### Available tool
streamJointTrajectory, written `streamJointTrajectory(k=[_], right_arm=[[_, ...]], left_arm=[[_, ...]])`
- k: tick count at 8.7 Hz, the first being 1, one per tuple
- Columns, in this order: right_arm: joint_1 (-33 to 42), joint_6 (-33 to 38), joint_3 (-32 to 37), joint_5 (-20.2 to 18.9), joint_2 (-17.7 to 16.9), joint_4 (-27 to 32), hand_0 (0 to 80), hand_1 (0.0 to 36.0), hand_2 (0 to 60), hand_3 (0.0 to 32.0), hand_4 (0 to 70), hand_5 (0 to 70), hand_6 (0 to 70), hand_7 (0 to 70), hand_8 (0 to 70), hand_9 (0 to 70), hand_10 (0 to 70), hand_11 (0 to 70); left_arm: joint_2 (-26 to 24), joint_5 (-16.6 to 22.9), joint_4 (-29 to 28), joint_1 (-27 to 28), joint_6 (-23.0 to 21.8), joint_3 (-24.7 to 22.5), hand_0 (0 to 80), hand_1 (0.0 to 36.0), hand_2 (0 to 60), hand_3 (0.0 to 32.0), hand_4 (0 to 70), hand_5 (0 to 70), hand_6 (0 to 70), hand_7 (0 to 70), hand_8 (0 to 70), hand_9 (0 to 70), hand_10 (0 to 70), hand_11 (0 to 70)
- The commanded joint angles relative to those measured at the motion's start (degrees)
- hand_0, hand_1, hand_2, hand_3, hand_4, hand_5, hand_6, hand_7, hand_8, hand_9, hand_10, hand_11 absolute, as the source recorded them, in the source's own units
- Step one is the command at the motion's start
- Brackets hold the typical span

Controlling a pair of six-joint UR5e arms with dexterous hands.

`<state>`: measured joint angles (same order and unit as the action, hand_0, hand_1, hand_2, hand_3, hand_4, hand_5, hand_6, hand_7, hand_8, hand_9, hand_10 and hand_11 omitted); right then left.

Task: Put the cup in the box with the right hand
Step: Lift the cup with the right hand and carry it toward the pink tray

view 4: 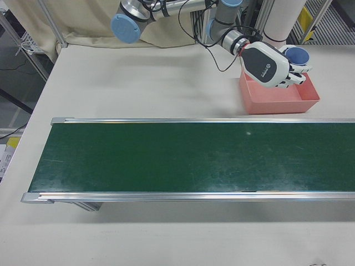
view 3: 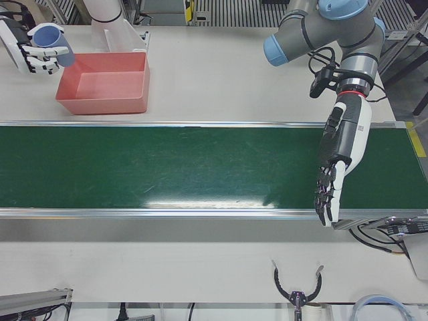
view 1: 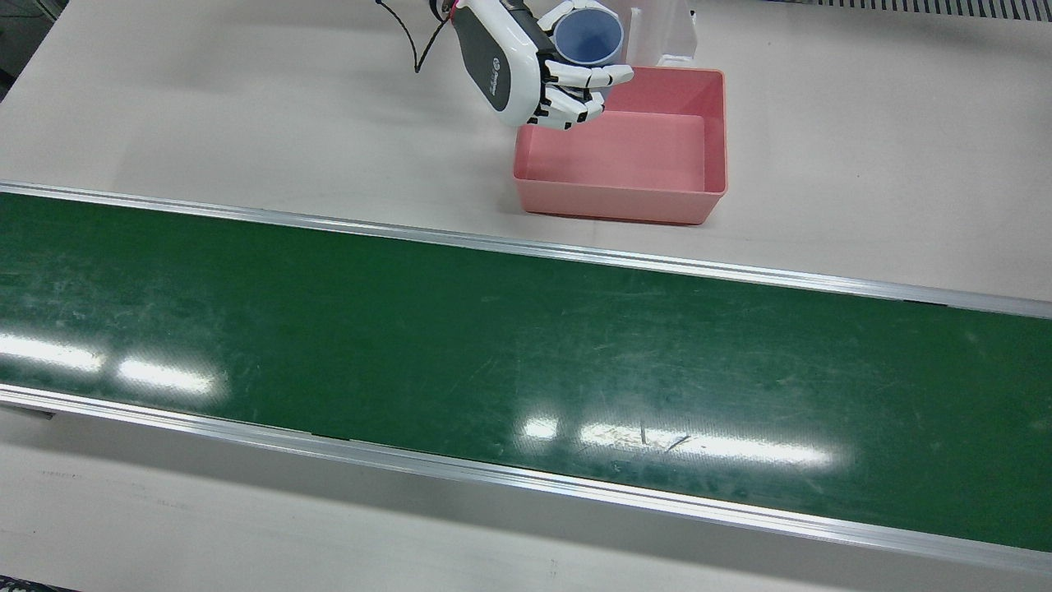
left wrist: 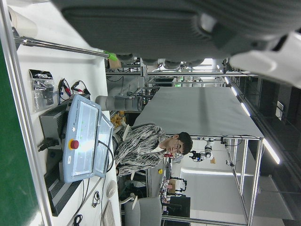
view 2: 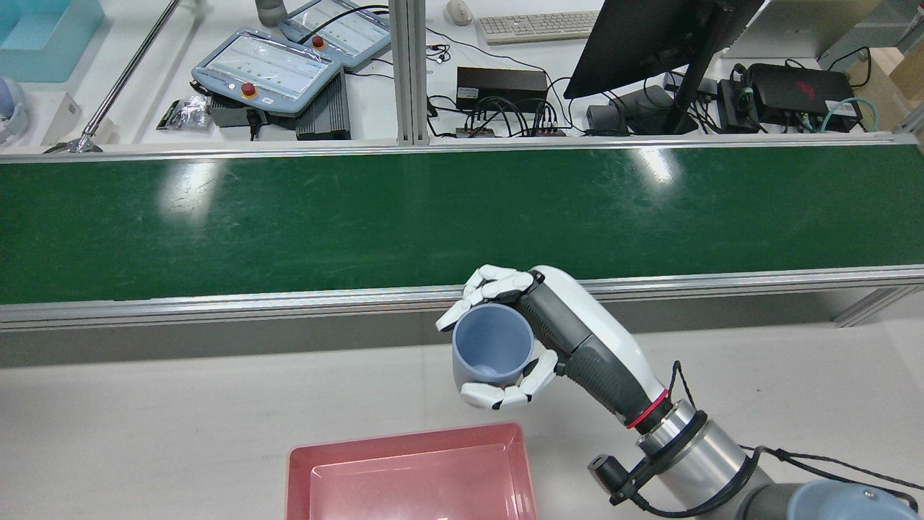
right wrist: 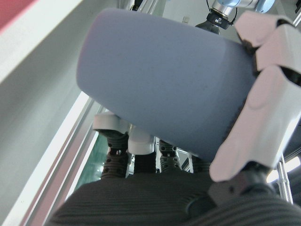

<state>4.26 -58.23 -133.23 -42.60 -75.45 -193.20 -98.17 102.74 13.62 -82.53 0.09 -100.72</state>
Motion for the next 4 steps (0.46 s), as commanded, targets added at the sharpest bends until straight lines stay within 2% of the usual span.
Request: streamJointTrajectory(k=[1,2,3,4], right_arm=[[-5.40,-3.03,3.42,3.30,-0.49,6.51,60.5,24.9,40.2,0.0,69.7,13.7,27.0,70.0,48.9,70.0,41.3,59.2],[-5.41,-1.47,6.73,3.31,-0.40,10.26,65.7,18.8,1.1,0.0,20.8,9.8,9.1,27.1,16.8,28.2,13.0,21.3],[-5.23,-0.93,10.94,3.31,-0.57,16.21,63.1,14.2,0.0,0.0,11.8,7.1,2.8,4.5,5.4,9.5,0.1,2.1],[-5.23,-0.32,11.59,3.40,-0.75,17.32,58.6,13.0,0.0,0.0,11.8,6.3,2.9,5.3,6.1,10.6,0.5,2.8]], left_arm=[[0.00,0.00,0.00,0.00,0.00,0.00,0.0,0.0,0.0,0.0,0.0,0.0,0.0,0.0,0.0,0.0,0.0,0.0],[0.00,0.00,0.00,0.00,0.00,0.00,0.0,0.0,0.0,0.0,0.0,0.0,0.0,0.0,0.0,0.0,0.0,0.0],[0.00,0.00,0.00,0.00,0.00,0.00,0.0,0.0,0.0,0.0,0.0,0.0,0.0,0.0,0.0,0.0,0.0,0.0],[0.00,0.00,0.00,0.00,0.00,0.00,0.0,0.0,0.0,0.0,0.0,0.0,0.0,0.0,0.0,0.0,0.0,0.0]])
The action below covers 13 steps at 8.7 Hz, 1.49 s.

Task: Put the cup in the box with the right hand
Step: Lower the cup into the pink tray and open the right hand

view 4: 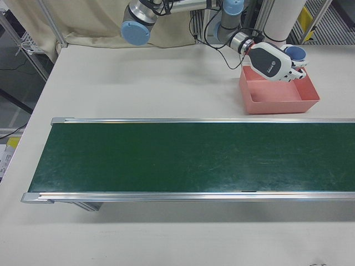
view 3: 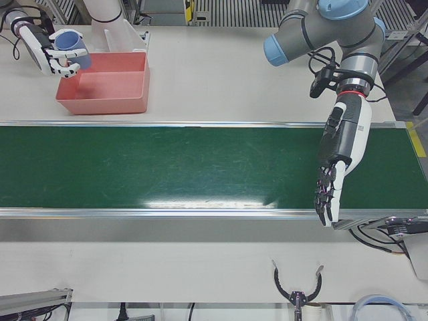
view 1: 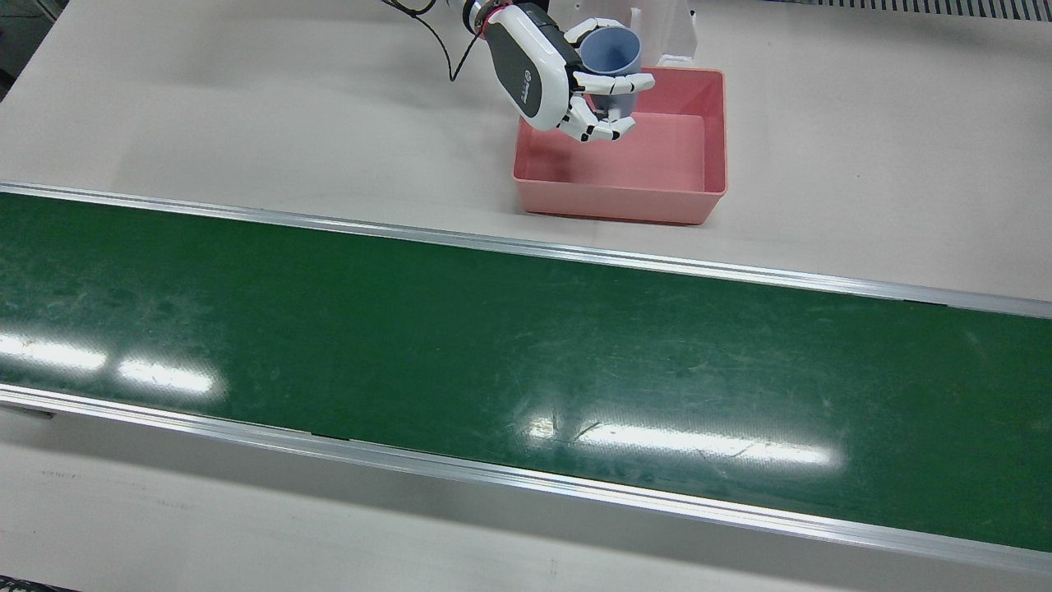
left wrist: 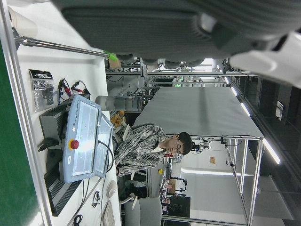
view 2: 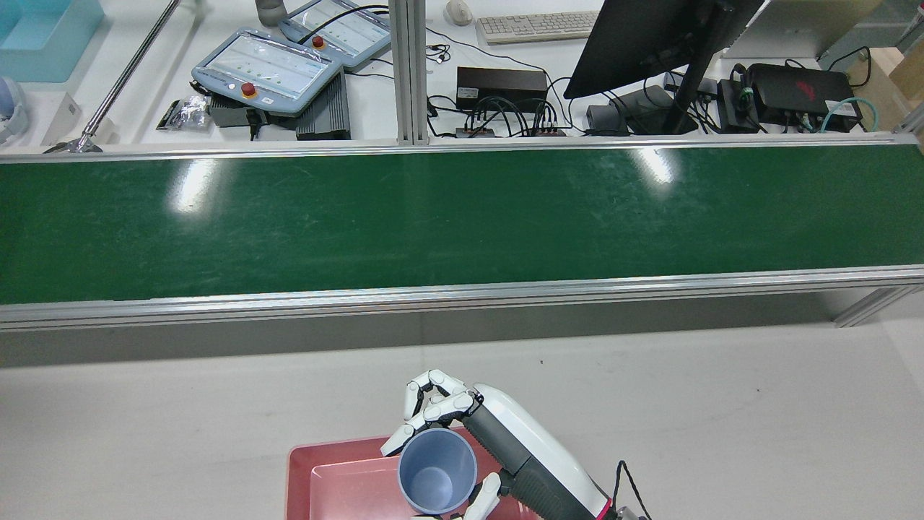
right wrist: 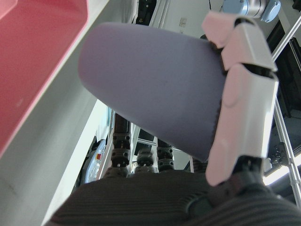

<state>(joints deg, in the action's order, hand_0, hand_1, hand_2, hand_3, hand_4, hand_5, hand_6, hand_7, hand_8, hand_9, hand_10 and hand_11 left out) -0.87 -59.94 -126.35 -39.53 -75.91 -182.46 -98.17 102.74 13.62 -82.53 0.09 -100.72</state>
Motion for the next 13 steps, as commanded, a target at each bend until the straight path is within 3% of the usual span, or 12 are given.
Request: streamJointTrajectory(k=[1,2,4,5,6,7,8,9,10,12,13], right_arm=[[0.43,1.58,4.45,-0.11,-0.38,6.59,55.5,14.5,0.5,0.0,13.8,5.7,3.2,7.5,6.9,11.8,0.2,2.1],[1.39,1.93,3.83,-0.55,-0.46,6.59,57.8,11.0,0.2,0.0,22.8,5.4,3.5,9.2,7.0,12.4,0.0,1.1],[2.53,2.11,1.47,-0.73,-0.64,6.33,56.6,12.4,1.3,0.0,21.9,5.5,4.0,11.8,7.5,13.5,0.0,1.6],[5.93,2.20,-2.29,-0.90,-3.86,6.16,57.8,10.7,0.0,0.0,25.8,5.5,4.2,12.9,7.6,13.9,0.0,1.6],[10.40,2.46,-6.85,-0.90,-8.50,5.20,55.5,13.6,3.2,0.0,24.3,5.3,4.4,14.1,7.8,14.5,0.0,1.7],[14.97,6.90,-8.20,-1.34,-10.81,2.05,57.3,13.0,1.3,0.0,26.5,5.6,4.5,14.9,8.1,14.8,0.0,0.7],[19.63,16.08,-7.43,-4.13,-11.45,-4.42,56.0,16.3,5.9,0.0,24.4,5.6,4.7,15.8,8.1,15.1,0.0,0.7],[25.07,24.53,-6.90,-6.94,-11.37,-13.27,57.5,14.8,3.0,0.0,26.6,5.8,4.9,16.3,8.0,15.1,0.1,1.8],[30.78,31.66,-4.46,-11.14,-11.28,-17.36,57.4,15.0,3.0,0.0,26.7,5.9,5.1,17.1,8.1,15.3,0.8,3.0],[44.65,39.26,2.47,-22.99,-11.28,-17.40,58.1,15.4,3.2,0.0,27.0,6.2,5.6,18.5,9.1,16.8,2.4,5.2],[52.12,43.21,6.16,-28.27,-11.28,-17.31,56.8,17.4,6.6,0.0,24.2,6.4,5.7,18.6,9.2,17.0,2.6,5.7]], left_arm=[[0.00,0.00,0.00,0.00,0.00,0.00,0.0,0.0,0.0,0.0,0.0,0.0,0.0,0.0,0.0,0.0,0.0,0.0],[0.00,0.00,0.00,0.00,0.00,0.00,0.0,0.0,0.0,0.0,0.0,0.0,0.0,0.0,0.0,0.0,0.0,0.0],[0.00,0.00,0.00,0.00,0.00,0.00,0.0,0.0,0.0,0.0,0.0,0.0,0.0,0.0,0.0,0.0,0.0,0.0],[0.00,0.00,0.00,0.00,0.00,0.08,0.0,0.0,0.0,0.0,0.0,0.0,0.0,0.0,0.0,0.0,0.0,0.0],[0.00,0.00,0.00,0.00,0.00,0.00,0.0,0.0,0.0,0.0,0.0,0.0,0.0,0.0,0.0,0.0,0.0,0.0],[0.00,0.00,0.00,0.00,0.00,0.00,0.0,0.0,0.0,0.0,0.0,0.0,0.0,0.0,0.0,0.0,0.0,0.0],[0.00,0.00,0.00,0.00,0.00,0.00,0.0,0.0,0.0,0.0,0.0,0.0,0.0,0.0,0.0,0.0,0.0,0.0],[0.00,0.00,0.00,0.00,0.00,0.00,0.0,0.0,0.0,0.0,0.0,0.0,0.0,0.0,0.0,0.0,0.0,0.0],[0.00,0.00,0.00,0.00,0.00,0.00,0.0,0.0,0.0,0.0,0.0,0.0,0.0,0.0,0.0,0.0,0.0,0.0],[0.00,0.00,0.00,0.00,0.00,0.00,0.0,0.0,0.0,0.0,0.0,0.0,0.0,0.0,0.0,0.0,0.0,0.0],[0.00,0.00,-0.09,0.00,0.00,0.00,0.0,0.0,0.0,0.0,0.0,0.0,0.0,0.0,0.0,0.0,0.0,0.0]])
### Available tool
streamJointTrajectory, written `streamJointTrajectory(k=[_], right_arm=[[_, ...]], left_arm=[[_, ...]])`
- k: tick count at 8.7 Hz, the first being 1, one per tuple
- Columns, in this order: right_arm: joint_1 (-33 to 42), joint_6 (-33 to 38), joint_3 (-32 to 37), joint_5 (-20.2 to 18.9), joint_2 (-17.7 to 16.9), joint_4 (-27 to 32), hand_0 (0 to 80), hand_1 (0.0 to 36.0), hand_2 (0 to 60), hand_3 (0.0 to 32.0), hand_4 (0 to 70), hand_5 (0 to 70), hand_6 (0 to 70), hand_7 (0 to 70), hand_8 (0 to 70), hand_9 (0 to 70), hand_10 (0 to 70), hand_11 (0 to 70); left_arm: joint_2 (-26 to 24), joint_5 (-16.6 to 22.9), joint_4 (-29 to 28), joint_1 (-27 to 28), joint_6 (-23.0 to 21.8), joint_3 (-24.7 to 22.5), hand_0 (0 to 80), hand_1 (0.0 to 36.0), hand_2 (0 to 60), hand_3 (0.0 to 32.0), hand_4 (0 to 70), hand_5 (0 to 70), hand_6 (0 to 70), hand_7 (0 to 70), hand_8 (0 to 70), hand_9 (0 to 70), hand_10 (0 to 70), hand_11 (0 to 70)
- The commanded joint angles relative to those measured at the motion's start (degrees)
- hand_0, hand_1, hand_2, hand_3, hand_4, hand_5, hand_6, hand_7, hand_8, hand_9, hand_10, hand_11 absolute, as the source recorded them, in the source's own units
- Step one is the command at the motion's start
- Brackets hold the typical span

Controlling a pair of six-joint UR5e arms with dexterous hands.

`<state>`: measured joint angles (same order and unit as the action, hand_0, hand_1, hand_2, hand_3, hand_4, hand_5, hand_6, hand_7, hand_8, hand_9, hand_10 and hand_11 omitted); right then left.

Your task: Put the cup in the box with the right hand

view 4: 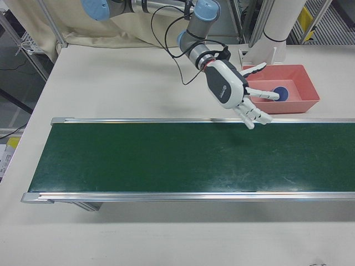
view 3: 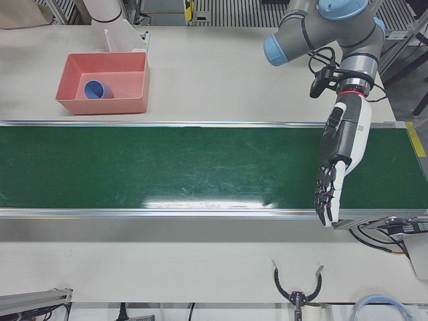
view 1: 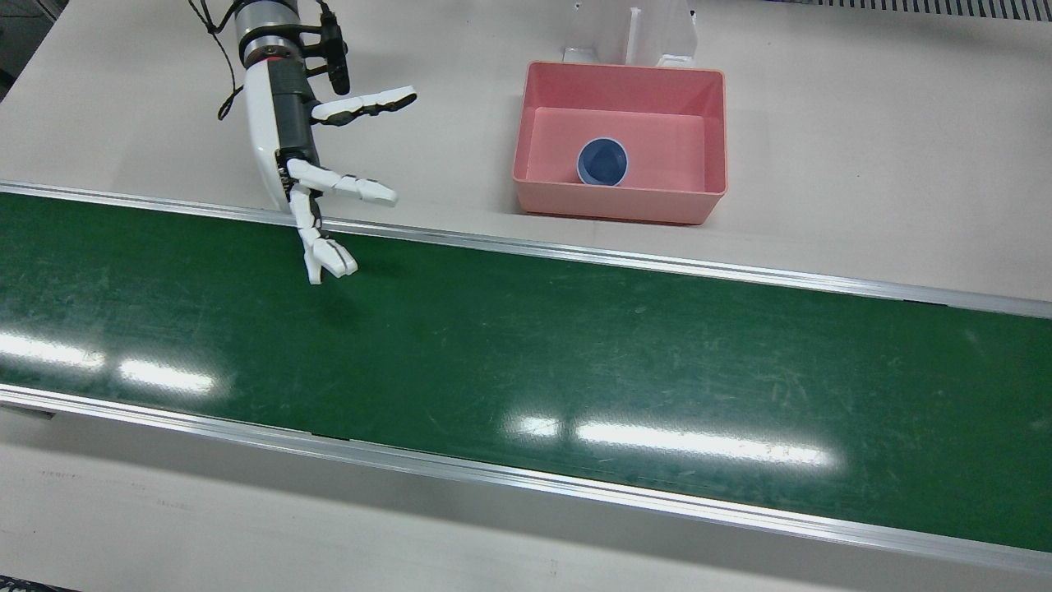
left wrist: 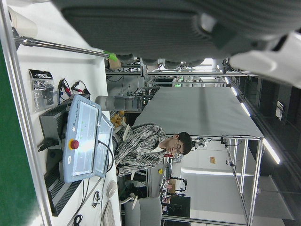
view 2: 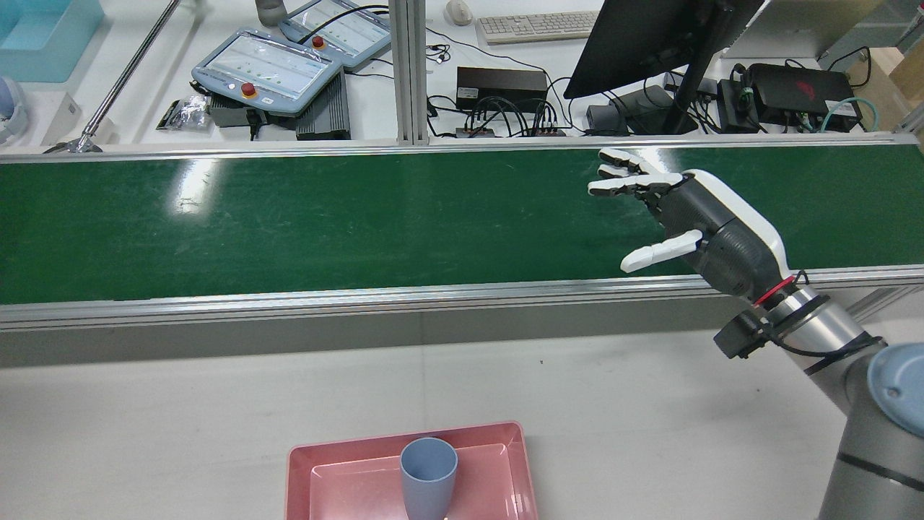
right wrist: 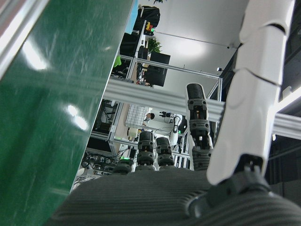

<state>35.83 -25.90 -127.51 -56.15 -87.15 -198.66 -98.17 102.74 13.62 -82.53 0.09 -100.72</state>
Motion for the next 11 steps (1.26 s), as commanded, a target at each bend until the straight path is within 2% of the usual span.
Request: streamJointTrajectory(k=[1,2,3,4,5,6,7,8,9,11], right_arm=[[21.68,11.11,9.97,-15.70,-0.04,-0.94,57.1,17.7,6.6,0.0,23.7,6.5,5.9,19.2,9.6,17.6,2.9,6.1],[26.35,11.48,12.00,-18.27,-0.56,1.24,57.6,16.9,5.2,0.0,24.3,6.6,6.0,19.5,9.9,17.9,3.3,6.7],[30.23,13.13,15.07,-18.47,-4.92,7.26,58.4,14.9,1.7,0.0,24.8,6.7,6.0,19.4,9.9,18.0,4.0,7.7],[34.62,13.76,17.80,-18.64,-8.18,12.37,56.0,18.5,7.9,0.0,18.8,7.0,6.1,19.4,10.3,18.5,4.8,8.8],[37.45,13.68,19.04,-19.51,-10.48,14.07,56.3,17.3,6.2,0.0,15.8,7.1,6.2,19.6,10.3,18.6,5.2,9.5],[39.04,13.94,20.36,-21.44,-11.28,14.44,56.0,17.2,6.4,0.0,14.4,7.1,6.4,20.3,10.4,18.8,5.5,9.9],[40.97,13.86,22.46,-23.02,-11.38,16.01,57.9,14.6,1.7,0.0,21.3,7.0,6.4,21.0,10.6,19.1,5.0,9.1],[42.99,13.59,23.79,-24.00,-11.21,17.33,58.6,13.6,0.0,0.0,25.1,6.8,6.4,20.7,10.5,19.0,4.9,9.0],[43.71,13.42,23.89,-24.35,-10.94,17.34,58.1,14.7,1.6,0.0,22.1,6.9,6.1,19.0,10.2,18.3,4.6,8.6],[43.45,13.33,23.89,-24.44,-10.77,17.34,59.4,14.4,0.0,0.0,27.3,6.8,6.5,21.3,10.7,19.2,4.4,8.3]], left_arm=[[0.00,0.00,0.00,0.00,0.00,0.00,0.0,0.0,0.0,0.0,0.0,0.0,0.0,0.0,0.0,0.0,0.0,0.0],[0.00,0.00,-0.09,0.00,0.00,0.00,0.0,0.0,0.0,0.0,0.0,0.0,0.0,0.0,0.0,0.0,0.0,0.0],[0.00,0.00,-0.09,0.00,0.00,0.00,0.0,0.0,0.0,0.0,0.0,0.0,0.0,0.0,0.0,0.0,0.0,0.0],[0.09,0.00,-0.09,0.00,0.00,0.00,0.0,0.0,0.0,0.0,0.0,0.0,0.0,0.0,0.0,0.0,0.0,0.0],[0.09,0.00,-0.09,0.00,0.00,0.00,0.0,0.0,0.0,0.0,0.0,0.0,0.0,0.0,0.0,0.0,0.0,0.0],[0.09,0.00,-0.09,0.00,0.00,0.00,0.0,0.0,0.0,0.0,0.0,0.0,0.0,0.0,0.0,0.0,0.0,0.0],[0.09,0.00,-0.09,0.00,0.00,0.09,0.0,0.0,0.0,0.0,0.0,0.0,0.0,0.0,0.0,0.0,0.0,0.0],[0.00,0.00,0.00,0.00,0.00,0.00,0.0,0.0,0.0,0.0,0.0,0.0,0.0,0.0,0.0,0.0,0.0,0.0],[0.00,0.00,0.00,0.00,0.00,0.00,0.0,0.0,0.0,0.0,0.0,0.0,0.0,0.0,0.0,0.0,0.0,0.0],[0.00,0.00,0.00,0.00,0.00,-0.09,0.0,0.0,0.0,0.0,0.0,0.0,0.0,0.0,0.0,0.0,0.0,0.0]])
